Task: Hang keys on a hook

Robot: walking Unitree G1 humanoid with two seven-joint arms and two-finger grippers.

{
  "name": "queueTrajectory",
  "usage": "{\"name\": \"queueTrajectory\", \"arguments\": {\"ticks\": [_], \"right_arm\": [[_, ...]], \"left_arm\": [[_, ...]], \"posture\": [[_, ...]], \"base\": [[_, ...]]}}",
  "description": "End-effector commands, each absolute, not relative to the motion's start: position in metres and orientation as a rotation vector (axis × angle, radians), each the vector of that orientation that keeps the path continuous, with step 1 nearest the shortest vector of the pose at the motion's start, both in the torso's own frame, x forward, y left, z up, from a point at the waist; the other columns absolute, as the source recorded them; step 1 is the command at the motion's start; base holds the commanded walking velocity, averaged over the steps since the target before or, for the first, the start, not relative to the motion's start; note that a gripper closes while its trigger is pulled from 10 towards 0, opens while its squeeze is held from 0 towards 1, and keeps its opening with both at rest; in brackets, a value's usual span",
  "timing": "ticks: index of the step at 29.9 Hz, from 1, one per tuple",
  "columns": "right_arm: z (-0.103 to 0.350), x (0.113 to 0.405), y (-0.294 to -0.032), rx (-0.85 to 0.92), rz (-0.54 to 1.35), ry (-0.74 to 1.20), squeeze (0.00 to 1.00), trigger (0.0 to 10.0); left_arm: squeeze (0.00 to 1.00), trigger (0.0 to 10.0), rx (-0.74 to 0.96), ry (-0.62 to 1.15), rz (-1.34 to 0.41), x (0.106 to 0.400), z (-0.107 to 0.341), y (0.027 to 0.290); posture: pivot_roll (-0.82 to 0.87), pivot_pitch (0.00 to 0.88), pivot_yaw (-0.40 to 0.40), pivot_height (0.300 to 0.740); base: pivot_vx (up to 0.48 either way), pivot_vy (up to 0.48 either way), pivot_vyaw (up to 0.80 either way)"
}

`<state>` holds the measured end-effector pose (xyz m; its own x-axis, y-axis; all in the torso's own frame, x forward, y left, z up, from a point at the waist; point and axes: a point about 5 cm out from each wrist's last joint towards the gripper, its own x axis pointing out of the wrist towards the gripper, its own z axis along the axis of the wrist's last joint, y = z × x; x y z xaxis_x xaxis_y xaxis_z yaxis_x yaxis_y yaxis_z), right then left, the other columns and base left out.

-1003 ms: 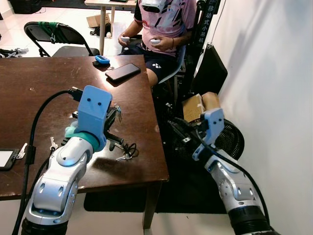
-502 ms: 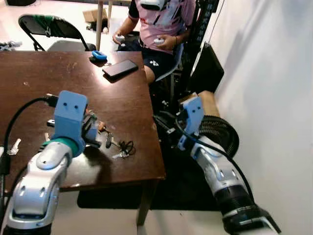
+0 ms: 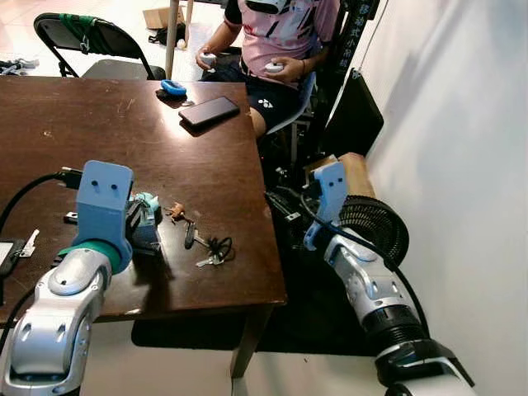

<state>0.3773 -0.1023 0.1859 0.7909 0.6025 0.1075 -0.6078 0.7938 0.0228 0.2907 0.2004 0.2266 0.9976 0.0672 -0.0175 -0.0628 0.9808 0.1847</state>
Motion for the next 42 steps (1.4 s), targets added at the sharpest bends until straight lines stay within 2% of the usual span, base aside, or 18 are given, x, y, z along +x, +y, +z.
{"name": "queueTrajectory", "arguments": {"ticks": [1,2,3,4,5,7,15,19,30,32,39,40,42], "right_arm": [[0.179,0.375,-0.098,0.045,0.719,-0.055,0.0,10.0],[0.174,0.367,-0.086,-0.016,0.862,-0.044,0.0,10.0],[0.174,0.367,-0.086,-0.016,0.862,-0.044,0.0,10.0],[0.168,0.361,-0.077,-0.038,0.96,-0.007,0.0,10.0],[0.168,0.361,-0.077,-0.038,0.96,-0.007,0.0,10.0],[0.154,0.353,-0.063,-0.064,1.081,0.08,0.0,10.0],[0.139,0.352,-0.052,-0.071,1.095,0.184,0.0,10.0],[0.135,0.353,-0.05,-0.103,1.052,0.186,0.0,10.0],[0.149,0.37,-0.066,-0.084,0.862,0.101,0.0,10.0],[0.168,0.381,-0.077,0.041,0.739,0.0,0.0,10.0],[0.177,0.387,-0.088,0.154,0.67,-0.024,0.0,10.0],[0.169,0.385,-0.082,0.145,0.718,0.033,0.27,10.0],[0.163,0.382,-0.077,0.138,0.753,0.073,0.27,10.0]], "left_arm": [[0.0,10.0,0.187,0.052,0.067,0.291,0.222,0.199],[0.0,10.0,0.188,0.055,0.068,0.291,0.222,0.2],[0.0,10.0,0.188,0.055,0.068,0.291,0.222,0.2],[0.0,10.0,0.188,0.058,0.07,0.29,0.221,0.2],[0.0,10.0,0.188,0.058,0.07,0.29,0.221,0.2],[0.0,10.0,0.187,0.062,0.072,0.288,0.22,0.2],[0.0,10.0,0.186,0.066,0.075,0.287,0.218,0.199],[0.0,10.0,0.181,0.064,0.083,0.287,0.219,0.199],[0.0,10.0,0.168,0.063,0.079,0.289,0.219,0.196],[0.0,10.0,0.165,0.064,0.077,0.289,0.219,0.195],[0.0,10.0,0.163,0.066,0.076,0.289,0.219,0.195],[0.0,10.0,0.162,0.066,0.076,0.289,0.219,0.195],[0.0,10.0,0.161,0.066,0.075,0.289,0.219,0.195]], "posture": [[0.2,0.176,-0.005,0.74],[0.2,0.174,-0.01,0.74],[0.2,0.174,-0.01,0.74],[0.2,0.177,-0.014,0.74],[0.2,0.177,-0.014,0.74],[0.2,0.178,-0.018,0.74],[0.21,0.182,-0.028,0.74],[0.21,0.188,-0.032,0.74],[0.2,0.19,-0.028,0.74],[0.2,0.19,-0.028,0.74],[0.2,0.193,-0.022,0.74],[0.2,0.196,-0.02,0.74],[0.2,0.196,-0.02,0.74]], "base": [[0.0,0.0,0.0],[0.0,0.0,0.0],[0.0,0.0,0.0],[0.0,0.0,0.0],[0.0,0.0,0.0],[0.0,0.0,0.0],[0.0,0.0,0.0],[0.0,0.0,0.0],[0.0,0.0,0.0],[0.0,0.0,0.0],[0.0,0.0,0.0],[0.0,0.0,0.0],[0.0,0.0,0.0]]}}
